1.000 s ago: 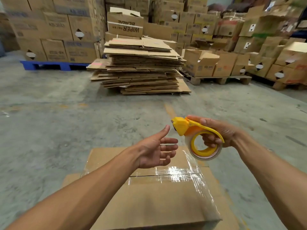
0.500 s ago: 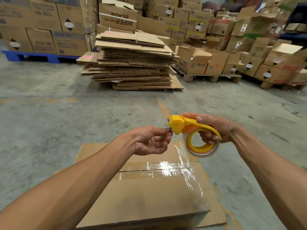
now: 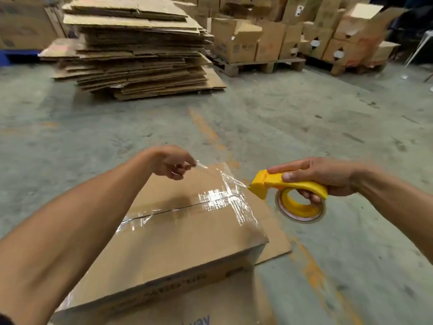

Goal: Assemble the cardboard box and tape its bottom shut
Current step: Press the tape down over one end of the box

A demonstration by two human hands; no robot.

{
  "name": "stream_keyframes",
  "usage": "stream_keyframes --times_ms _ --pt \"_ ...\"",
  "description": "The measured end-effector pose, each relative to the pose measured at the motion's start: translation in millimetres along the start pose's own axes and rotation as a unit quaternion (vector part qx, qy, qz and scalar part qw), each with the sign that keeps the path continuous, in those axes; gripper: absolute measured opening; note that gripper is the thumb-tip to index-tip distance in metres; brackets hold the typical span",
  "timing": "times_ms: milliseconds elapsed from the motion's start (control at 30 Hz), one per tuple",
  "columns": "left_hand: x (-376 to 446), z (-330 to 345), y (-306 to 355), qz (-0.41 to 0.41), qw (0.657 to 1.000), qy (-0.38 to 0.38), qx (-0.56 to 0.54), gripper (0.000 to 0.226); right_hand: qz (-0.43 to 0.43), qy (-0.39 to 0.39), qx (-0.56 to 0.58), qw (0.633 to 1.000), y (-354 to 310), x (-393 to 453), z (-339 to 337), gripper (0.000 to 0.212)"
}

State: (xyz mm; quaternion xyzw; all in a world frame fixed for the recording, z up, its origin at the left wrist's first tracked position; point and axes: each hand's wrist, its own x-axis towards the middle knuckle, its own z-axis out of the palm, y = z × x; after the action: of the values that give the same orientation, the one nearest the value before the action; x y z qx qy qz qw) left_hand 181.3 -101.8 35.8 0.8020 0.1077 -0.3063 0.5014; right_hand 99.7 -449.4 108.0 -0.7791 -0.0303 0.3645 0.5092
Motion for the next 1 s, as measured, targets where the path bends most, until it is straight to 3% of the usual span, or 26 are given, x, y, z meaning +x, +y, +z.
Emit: stream_keyframes --times_ms 67,267,433,733,1000 --pt "22.8 10.6 19.7 0.061 0.994 0.039 0.084 0.006 -0.006 0.047 0.02 0.999 8.9 1.5 13.8 0.043" --pt "85.6 32.3 46.0 0.18 0.938 0.111 0.274 0.009 -0.033 0.156 0.097 0.982 22.5 20.2 58.8 0.039" --pt "131.3 33.4 51.5 0.192 0.925 0.115 0.307 0.01 -0.058 0.208 0.19 0.958 33.8 56.2 80.0 0.04" --pt "168.7 35.6 48.0 0.224 0.894 0.098 0.377 0.009 -0.033 0.24 0.214 0.946 34.6 89.2 101.0 0.04" --pt "191.6 33.8 28.1 0.232 0.901 0.079 0.358 0.008 -0.014 0.24 0.199 0.95 37.4 94.0 103.4 0.042"
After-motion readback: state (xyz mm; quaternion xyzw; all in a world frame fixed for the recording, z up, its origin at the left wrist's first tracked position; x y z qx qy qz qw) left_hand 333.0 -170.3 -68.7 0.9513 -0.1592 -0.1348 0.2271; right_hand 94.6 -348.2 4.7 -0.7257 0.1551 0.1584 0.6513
